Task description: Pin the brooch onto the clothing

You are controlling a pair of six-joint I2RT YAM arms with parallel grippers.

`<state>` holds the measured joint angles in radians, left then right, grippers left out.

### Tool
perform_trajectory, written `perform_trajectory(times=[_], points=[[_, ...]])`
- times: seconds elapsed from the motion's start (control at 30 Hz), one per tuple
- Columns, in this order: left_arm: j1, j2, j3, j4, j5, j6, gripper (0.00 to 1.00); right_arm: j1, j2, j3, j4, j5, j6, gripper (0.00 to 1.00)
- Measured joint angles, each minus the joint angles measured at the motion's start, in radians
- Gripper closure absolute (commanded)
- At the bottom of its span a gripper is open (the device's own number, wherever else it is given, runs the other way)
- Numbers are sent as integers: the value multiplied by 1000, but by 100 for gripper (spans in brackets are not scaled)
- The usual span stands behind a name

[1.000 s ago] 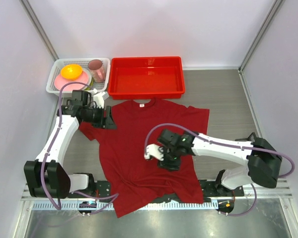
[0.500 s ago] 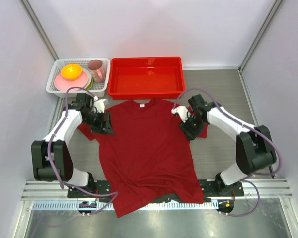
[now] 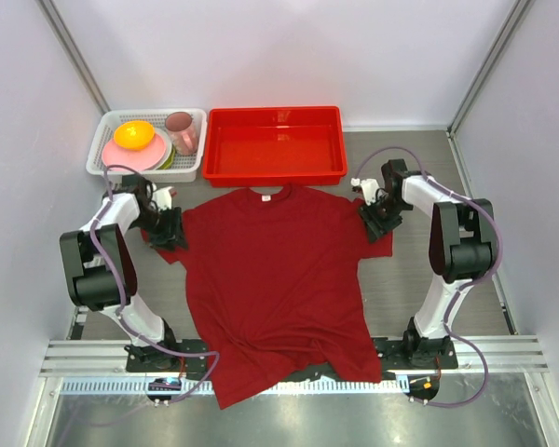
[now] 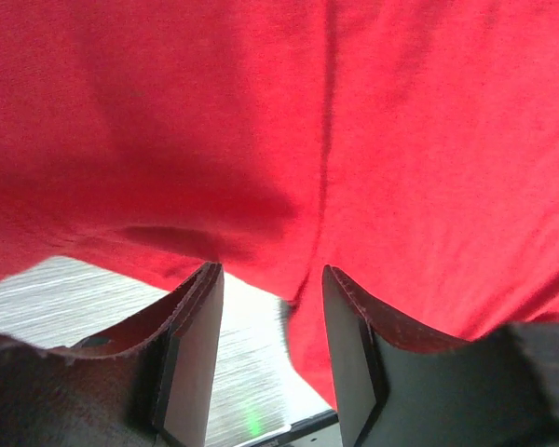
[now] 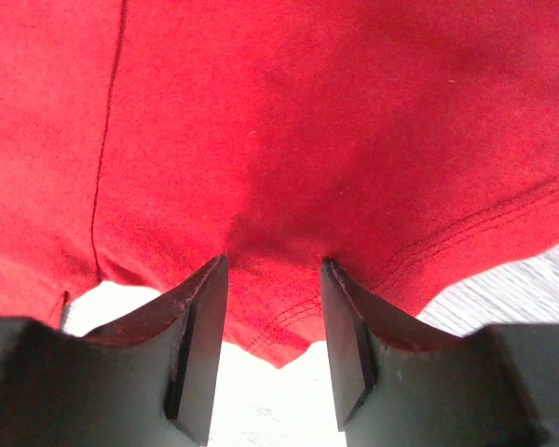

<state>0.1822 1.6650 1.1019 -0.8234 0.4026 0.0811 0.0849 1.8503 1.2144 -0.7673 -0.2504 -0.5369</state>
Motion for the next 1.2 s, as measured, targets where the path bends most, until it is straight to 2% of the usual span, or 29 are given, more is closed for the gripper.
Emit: perform_trajectory(times=[0.2,0.3,0.5,0.73,0.97,1.2], points=[[76,62,13,20,-24,39,44,-75,70,91,-25,41,-11,53],[116,71,40,31,0,55,45,-114,105,141,-28,75,-10,53],[141,92,72,54,46,76,54,-131,155,212,-33,140,-6,52],[136,71,59,56,239,96,79,-131,166,230,-41,150,-5,52],[123,27,-14,59,282,105,85,-131,179,250,-62,150,0,52],[118,113,-26,108,173,54,87,-130,185,261,-76,150,1,49]])
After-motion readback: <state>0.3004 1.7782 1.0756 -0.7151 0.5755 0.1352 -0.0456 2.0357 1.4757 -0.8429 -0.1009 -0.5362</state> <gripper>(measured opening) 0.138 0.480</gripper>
